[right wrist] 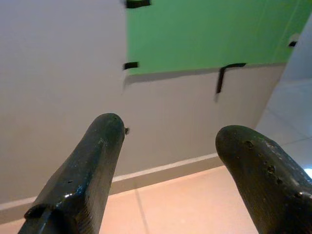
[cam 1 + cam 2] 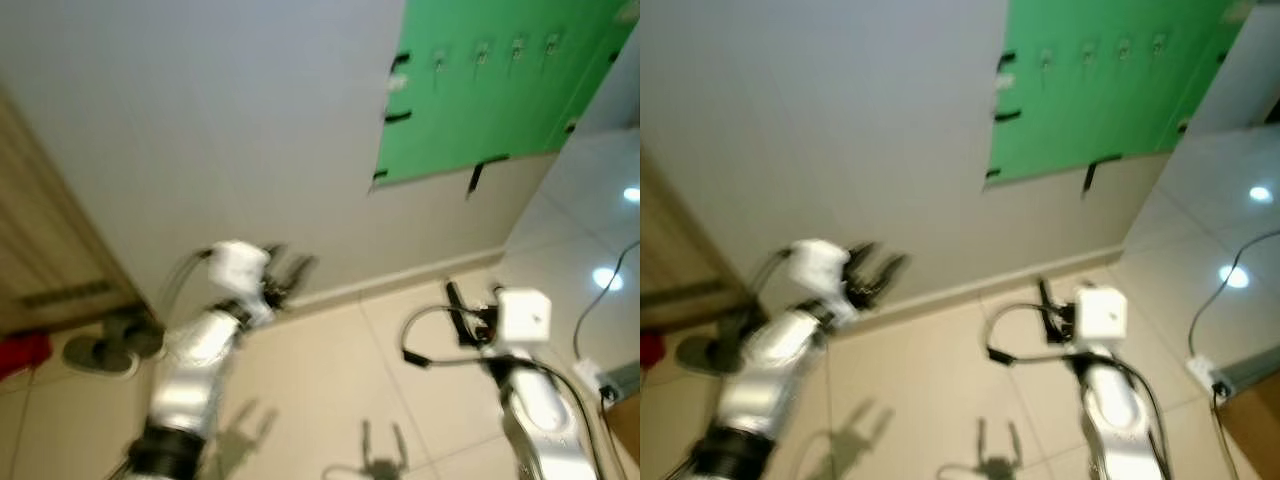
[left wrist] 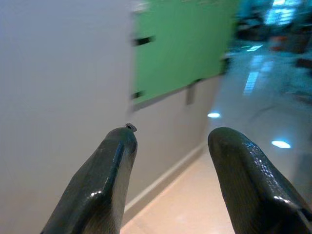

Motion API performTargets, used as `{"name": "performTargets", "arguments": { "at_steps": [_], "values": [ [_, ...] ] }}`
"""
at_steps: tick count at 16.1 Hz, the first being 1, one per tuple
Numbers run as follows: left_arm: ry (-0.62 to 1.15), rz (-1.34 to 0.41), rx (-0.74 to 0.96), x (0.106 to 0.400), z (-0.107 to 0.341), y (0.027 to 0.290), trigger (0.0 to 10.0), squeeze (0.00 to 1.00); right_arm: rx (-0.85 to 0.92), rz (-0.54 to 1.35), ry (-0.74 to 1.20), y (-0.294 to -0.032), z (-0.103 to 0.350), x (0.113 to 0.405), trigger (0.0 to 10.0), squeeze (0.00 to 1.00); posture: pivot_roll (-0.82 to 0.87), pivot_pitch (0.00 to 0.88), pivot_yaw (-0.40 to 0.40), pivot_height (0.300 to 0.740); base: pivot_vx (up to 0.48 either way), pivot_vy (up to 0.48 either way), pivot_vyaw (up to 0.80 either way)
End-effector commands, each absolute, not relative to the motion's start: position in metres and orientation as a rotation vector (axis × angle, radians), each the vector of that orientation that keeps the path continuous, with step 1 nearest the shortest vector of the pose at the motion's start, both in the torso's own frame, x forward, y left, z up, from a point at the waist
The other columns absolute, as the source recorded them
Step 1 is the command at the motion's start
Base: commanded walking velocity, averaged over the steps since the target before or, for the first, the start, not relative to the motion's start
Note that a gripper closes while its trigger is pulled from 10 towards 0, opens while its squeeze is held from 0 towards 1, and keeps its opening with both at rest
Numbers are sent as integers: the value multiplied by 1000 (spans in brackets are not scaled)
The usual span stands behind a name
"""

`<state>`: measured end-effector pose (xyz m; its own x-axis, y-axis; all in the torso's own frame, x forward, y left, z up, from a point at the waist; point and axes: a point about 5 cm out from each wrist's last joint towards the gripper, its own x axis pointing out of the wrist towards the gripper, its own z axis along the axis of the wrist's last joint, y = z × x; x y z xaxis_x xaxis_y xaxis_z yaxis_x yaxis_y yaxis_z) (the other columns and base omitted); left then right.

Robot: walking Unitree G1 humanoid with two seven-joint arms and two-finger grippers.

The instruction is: Hang keys on a hook

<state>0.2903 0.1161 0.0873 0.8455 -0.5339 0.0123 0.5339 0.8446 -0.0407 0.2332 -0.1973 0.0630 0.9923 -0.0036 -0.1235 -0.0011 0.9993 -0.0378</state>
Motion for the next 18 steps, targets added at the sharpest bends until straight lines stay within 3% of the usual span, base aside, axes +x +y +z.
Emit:
{"name": "performTargets", "arguments": {
  "at_steps": [1, 5, 7, 10, 15, 18],
  "values": [
    [0, -526, -10, 292, 87, 133, 10000, 0, -20, 17, 79, -190, 71, 238, 10000, 0, -130, 0, 37, 740, 368, -307, -800],
    [5, -526, -46, 295, 85, 130, 10000, 0, -24, -19, 52, -194, 74, 237, 10000, 0, -141, 0, 45, 740, 239, -265, -800],
    [41, -295, -157, 291, 73, 158, 10000, 0, -38, -146, -7, -212, 83, 232, 10000, 0, -148, 0, 50, 740, 0, 0, -800],
    [80, -178, -267, 278, 60, 176, 10000, 0, -53, -167, 15, -217, 77, 223, 10000, 0, -158, 0, 53, 740, 0, 0, -800],
    [65, -241, -92, 277, 57, 180, 10000, 0, -57, -128, 28, -211, 74, 223, 10000, 0, -153, 0, 45, 740, 0, 0, -800],
    [64, -248, -100, 282, 59, 180, 10000, 0, -57, -111, 32, -209, 74, 225, 10000, 0, -152, 0, 44, 740, 0, 0, -800]
  ]
}}
